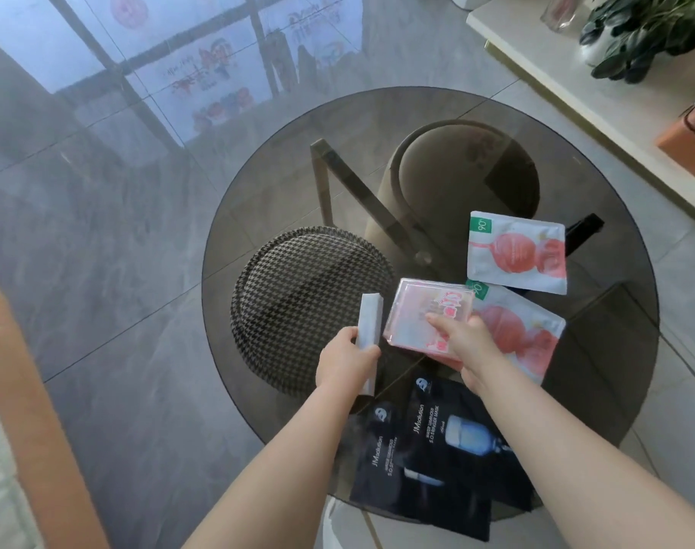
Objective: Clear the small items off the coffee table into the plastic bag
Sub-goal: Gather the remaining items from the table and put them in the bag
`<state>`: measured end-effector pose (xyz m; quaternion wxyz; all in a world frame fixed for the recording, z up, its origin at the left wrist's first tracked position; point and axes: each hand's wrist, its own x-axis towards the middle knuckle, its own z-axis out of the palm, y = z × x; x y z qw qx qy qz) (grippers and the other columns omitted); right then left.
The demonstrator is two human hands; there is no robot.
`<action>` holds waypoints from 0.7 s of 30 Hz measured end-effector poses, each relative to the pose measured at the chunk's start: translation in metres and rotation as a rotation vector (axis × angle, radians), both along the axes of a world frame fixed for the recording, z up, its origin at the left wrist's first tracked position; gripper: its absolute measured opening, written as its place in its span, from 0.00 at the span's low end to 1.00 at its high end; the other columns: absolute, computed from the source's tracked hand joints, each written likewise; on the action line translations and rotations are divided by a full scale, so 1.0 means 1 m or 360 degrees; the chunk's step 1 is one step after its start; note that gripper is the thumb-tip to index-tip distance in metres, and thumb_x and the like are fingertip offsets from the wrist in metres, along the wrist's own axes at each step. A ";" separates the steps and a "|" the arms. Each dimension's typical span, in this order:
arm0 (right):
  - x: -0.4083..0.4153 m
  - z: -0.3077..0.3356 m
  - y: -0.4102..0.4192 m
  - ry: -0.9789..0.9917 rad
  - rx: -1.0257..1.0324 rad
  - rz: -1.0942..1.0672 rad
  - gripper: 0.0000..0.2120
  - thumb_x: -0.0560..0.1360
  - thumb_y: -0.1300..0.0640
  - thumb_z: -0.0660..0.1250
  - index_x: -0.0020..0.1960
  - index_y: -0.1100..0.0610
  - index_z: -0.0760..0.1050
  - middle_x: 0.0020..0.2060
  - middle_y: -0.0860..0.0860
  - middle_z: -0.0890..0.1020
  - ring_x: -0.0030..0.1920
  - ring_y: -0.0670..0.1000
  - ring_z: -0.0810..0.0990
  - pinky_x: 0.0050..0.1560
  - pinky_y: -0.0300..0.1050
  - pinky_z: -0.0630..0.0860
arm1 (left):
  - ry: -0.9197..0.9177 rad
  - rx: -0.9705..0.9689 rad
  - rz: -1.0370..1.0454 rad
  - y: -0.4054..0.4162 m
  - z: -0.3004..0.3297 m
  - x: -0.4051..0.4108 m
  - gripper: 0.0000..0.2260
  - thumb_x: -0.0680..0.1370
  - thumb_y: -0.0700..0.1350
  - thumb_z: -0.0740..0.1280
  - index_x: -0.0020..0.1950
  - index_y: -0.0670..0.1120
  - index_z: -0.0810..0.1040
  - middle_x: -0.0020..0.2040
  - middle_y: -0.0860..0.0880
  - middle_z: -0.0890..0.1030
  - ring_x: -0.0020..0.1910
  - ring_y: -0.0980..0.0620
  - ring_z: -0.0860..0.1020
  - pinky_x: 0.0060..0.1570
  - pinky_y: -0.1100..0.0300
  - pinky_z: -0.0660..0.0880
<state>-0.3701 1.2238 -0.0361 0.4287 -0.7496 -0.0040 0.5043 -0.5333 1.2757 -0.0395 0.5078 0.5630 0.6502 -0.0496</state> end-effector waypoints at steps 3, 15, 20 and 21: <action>-0.013 0.026 -0.026 0.0117 0.0014 0.0028 0.18 0.74 0.60 0.67 0.63 0.57 0.70 0.53 0.57 0.81 0.51 0.57 0.82 0.51 0.54 0.80 | -0.0073 -0.0082 0.0186 -0.019 0.025 -0.022 0.21 0.75 0.51 0.65 0.68 0.52 0.70 0.57 0.53 0.76 0.48 0.53 0.74 0.34 0.62 0.70; -0.116 0.189 -0.135 0.0497 0.0217 0.0492 0.15 0.77 0.65 0.63 0.63 0.60 0.70 0.56 0.60 0.80 0.54 0.60 0.80 0.44 0.49 0.79 | -0.0386 -0.0301 0.1165 -0.164 0.176 -0.137 0.17 0.75 0.48 0.69 0.62 0.46 0.74 0.53 0.44 0.80 0.44 0.43 0.81 0.37 0.56 0.80; -0.170 0.225 -0.163 0.0582 0.0274 0.0708 0.15 0.75 0.68 0.61 0.62 0.64 0.70 0.48 0.62 0.80 0.42 0.57 0.80 0.45 0.53 0.79 | -0.0547 -0.0208 0.1580 -0.225 0.235 -0.186 0.11 0.78 0.47 0.66 0.58 0.45 0.73 0.47 0.48 0.76 0.31 0.52 0.75 0.23 0.68 0.73; -0.182 0.230 -0.170 0.0565 0.0262 0.0779 0.13 0.75 0.68 0.62 0.60 0.62 0.71 0.44 0.59 0.80 0.39 0.55 0.80 0.41 0.50 0.79 | -0.0554 -0.0196 0.1646 -0.239 0.244 -0.199 0.10 0.79 0.48 0.65 0.58 0.46 0.72 0.49 0.47 0.76 0.32 0.52 0.75 0.22 0.68 0.73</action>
